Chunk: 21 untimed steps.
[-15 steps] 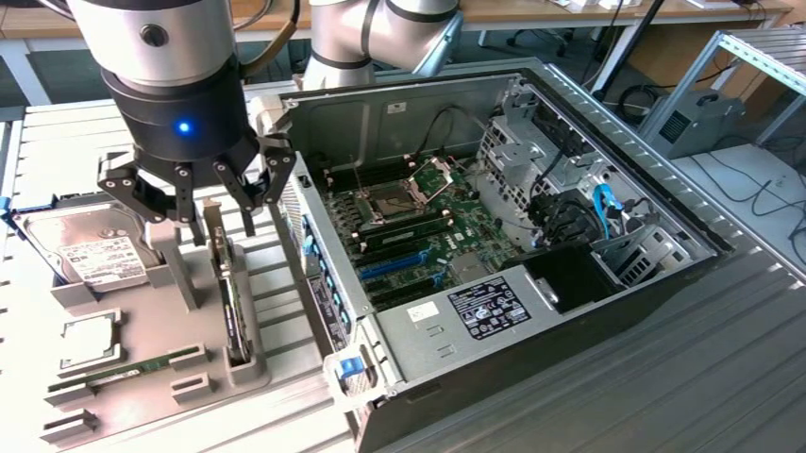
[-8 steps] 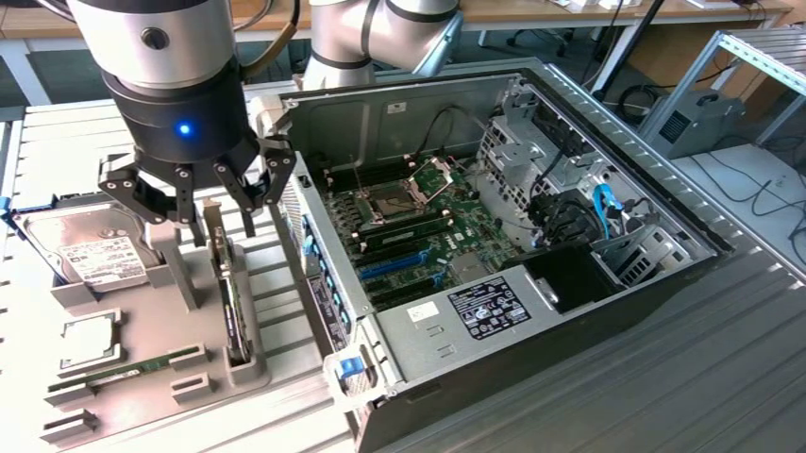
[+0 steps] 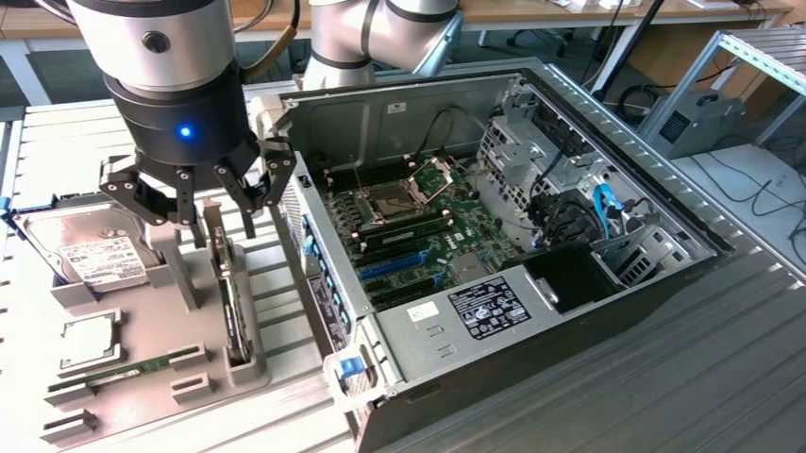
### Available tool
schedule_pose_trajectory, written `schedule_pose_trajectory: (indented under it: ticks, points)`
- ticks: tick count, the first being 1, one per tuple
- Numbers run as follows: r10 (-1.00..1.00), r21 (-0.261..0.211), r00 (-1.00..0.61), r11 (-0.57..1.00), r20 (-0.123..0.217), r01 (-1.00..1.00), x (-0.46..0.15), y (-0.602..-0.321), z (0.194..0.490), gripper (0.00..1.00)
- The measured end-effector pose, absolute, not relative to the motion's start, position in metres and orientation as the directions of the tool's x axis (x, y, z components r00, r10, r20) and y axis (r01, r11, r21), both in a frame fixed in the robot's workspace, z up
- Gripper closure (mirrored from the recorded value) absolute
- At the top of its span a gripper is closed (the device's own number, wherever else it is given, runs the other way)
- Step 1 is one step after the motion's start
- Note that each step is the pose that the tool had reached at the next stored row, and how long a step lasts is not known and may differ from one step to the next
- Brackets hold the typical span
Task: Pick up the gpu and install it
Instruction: 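Pick up the gpu and move the gpu toward the slot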
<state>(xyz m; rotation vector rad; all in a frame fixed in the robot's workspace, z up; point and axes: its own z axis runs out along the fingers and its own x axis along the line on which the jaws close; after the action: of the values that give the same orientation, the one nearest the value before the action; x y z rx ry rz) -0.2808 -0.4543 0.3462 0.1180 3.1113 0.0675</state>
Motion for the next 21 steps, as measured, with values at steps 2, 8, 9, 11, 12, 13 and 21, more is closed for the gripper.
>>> schedule_pose_trajectory:
  ticks: [2, 8, 9, 11, 12, 13, 21]
  points:
    - [0.076, 0.044, -0.997, 0.996, -0.026, 0.075, -0.2808, -0.4543, 0.3451, 0.52]
    - [0.076, 0.044, -0.997, 0.996, -0.026, 0.075, -0.2809, -0.4543, 0.3439, 0.52]
    - [0.076, 0.044, -0.997, 0.996, -0.026, 0.075, -0.2808, -0.4543, 0.3438, 0.52]
    - [0.076, 0.044, -0.997, 0.996, -0.026, 0.075, -0.2809, -0.4543, 0.3435, 0.52]
    - [0.076, 0.044, -0.997, 0.996, -0.026, 0.075, -0.2808, -0.4543, 0.3432, 0.52]
    - [0.076, 0.044, -0.997, 0.996, -0.026, 0.075, -0.2808, -0.4543, 0.3431, 0.52]
    - [0.076, 0.044, -0.997, 0.996, -0.026, 0.075, -0.2809, -0.4543, 0.3414, 0.52]
